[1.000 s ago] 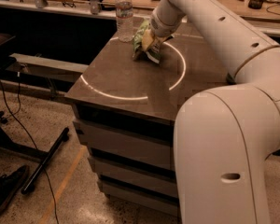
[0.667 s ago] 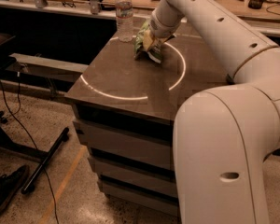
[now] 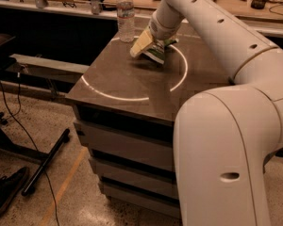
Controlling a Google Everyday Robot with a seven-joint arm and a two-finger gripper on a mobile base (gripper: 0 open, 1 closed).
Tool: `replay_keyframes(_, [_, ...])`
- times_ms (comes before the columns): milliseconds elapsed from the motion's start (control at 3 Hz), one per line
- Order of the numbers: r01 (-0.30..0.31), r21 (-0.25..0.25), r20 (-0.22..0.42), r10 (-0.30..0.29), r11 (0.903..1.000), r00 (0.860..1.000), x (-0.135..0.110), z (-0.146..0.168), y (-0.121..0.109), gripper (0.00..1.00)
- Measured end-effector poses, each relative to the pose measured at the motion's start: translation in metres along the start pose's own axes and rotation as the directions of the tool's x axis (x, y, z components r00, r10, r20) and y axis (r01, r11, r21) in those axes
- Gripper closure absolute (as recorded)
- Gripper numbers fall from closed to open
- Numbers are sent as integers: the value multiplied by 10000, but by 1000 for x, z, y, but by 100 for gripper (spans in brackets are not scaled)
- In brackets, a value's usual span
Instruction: Move green jalapeno chip bag near water bottle
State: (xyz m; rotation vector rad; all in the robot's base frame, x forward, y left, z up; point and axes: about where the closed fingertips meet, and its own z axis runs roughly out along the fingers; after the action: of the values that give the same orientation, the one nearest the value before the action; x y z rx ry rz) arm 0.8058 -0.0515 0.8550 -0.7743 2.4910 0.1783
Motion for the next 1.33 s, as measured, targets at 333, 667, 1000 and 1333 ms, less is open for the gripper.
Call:
replay_keyframes(333, [26, 5, -14, -26, 10000, 10000, 0, -2, -5, 0])
replay_keyframes(667, [86, 108, 40, -86, 9999, 10000, -3, -14, -17, 0])
replay_keyframes(1000, [142, -98, 203, -140, 9999, 9997, 1, -28, -31, 0])
replay_keyframes(1333, [235, -590, 926, -180, 9980, 9955, 23, -91, -70, 0])
